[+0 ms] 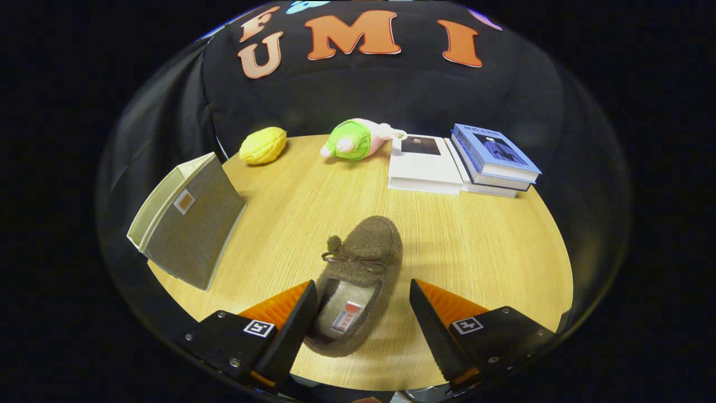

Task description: Open the storage box then place both shoes into the box .Put the left shoe in first, then the right shoe, with the right side of both shoes facing outward in a uniform manner.

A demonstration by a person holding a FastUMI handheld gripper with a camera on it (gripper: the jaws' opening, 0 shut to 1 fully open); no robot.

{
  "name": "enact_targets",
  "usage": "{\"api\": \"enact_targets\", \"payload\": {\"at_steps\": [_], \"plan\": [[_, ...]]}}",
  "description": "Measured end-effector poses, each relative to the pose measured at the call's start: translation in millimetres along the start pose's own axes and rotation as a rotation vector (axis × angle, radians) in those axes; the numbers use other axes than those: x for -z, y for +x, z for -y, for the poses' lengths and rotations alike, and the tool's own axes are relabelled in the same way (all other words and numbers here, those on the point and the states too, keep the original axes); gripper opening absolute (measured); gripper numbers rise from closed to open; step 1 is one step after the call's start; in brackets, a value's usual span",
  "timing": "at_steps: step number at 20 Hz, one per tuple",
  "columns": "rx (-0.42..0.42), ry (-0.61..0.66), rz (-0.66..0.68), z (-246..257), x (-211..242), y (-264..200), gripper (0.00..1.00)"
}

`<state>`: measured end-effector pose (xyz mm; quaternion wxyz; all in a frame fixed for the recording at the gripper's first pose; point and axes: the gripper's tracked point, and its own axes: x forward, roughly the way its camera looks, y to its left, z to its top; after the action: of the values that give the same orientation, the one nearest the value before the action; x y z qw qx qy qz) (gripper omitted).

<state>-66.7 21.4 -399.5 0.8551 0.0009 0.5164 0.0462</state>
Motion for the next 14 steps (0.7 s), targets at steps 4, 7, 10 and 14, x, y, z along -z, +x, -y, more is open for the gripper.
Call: {"api": "enact_targets", "payload": {"at_steps": [4, 7, 10, 14], "plan": [[0.016, -0.011, -0.025, 6.0, 12.8, 25.1, 0.99], [0.009, 0.022, -0.039, 9.3, 17.4, 44.0, 0.99], [0.029, 0.026, -0.021, 16.1, 12.7, 60.0, 0.95], [0.033, 0.039, -0.022, 12.2, 12.0, 77.5, 0.73]]}}
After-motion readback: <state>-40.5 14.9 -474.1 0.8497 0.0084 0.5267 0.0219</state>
